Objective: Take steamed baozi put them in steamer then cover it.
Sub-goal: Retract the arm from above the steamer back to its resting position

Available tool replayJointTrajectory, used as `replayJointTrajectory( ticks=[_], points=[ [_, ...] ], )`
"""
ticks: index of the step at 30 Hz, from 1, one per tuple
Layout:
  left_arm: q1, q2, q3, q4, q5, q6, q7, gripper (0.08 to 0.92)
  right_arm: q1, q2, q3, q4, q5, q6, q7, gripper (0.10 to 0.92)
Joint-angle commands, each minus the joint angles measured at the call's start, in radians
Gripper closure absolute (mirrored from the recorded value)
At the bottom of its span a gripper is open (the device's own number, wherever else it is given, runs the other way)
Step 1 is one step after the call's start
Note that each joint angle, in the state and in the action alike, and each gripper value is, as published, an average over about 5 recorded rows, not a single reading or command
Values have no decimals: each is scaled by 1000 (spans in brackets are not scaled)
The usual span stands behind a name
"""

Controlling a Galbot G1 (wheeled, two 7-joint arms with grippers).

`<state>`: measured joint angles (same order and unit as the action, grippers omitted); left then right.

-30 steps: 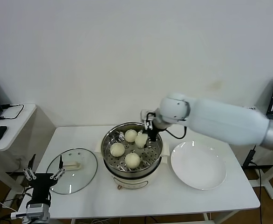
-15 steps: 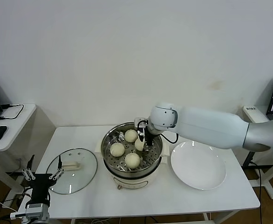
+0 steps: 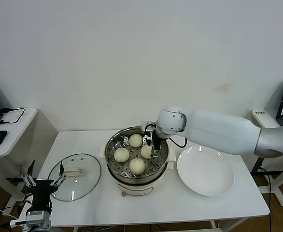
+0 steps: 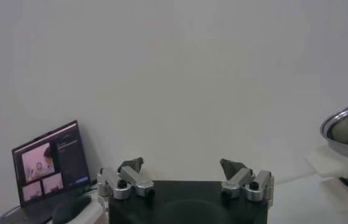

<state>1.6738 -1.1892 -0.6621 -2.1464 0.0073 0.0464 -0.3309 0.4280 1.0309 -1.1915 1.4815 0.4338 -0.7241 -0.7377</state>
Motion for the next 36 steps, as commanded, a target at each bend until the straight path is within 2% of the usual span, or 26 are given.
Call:
replayJointTrajectory(
  ticks=[1,3,6,9,11,16,19,22,27,31,36],
  points=[
    [-5,0,7,5,-1,1,2,177,-1,-159,78,164,10,-2,34,203],
    [-8,0,10,10,-2,-1,2,177,-28,-224,118,217,31,0,107,203],
    [-12,1,11,21,-3,-7,2,177,-109,-338,208,291,115,36,301,203],
    [-16,0,12,35,-2,-16,2,177,-283,-441,351,351,243,143,529,203],
    [-17,-1,13,43,2,-19,2,177,-455,-494,484,379,283,237,631,203],
    [-18,-4,15,63,16,-29,0,177,-991,-528,957,414,189,459,720,203],
    [-19,-4,20,76,30,-38,-2,177,-1275,-449,1226,395,76,593,716,203],
    [-22,-5,29,92,46,-47,-4,177,-1475,-297,1441,343,-62,751,683,203],
    [-31,-7,47,135,141,-62,-3,177,-1666,-46,1684,256,-204,949,600,203],
    [-47,-2,45,202,378,-75,9,177,-1763,120,1817,234,-218,1023,554,203],
    [-60,31,26,285,674,-76,61,177,-1847,256,1931,243,-222,1000,535,203]
  ],
)
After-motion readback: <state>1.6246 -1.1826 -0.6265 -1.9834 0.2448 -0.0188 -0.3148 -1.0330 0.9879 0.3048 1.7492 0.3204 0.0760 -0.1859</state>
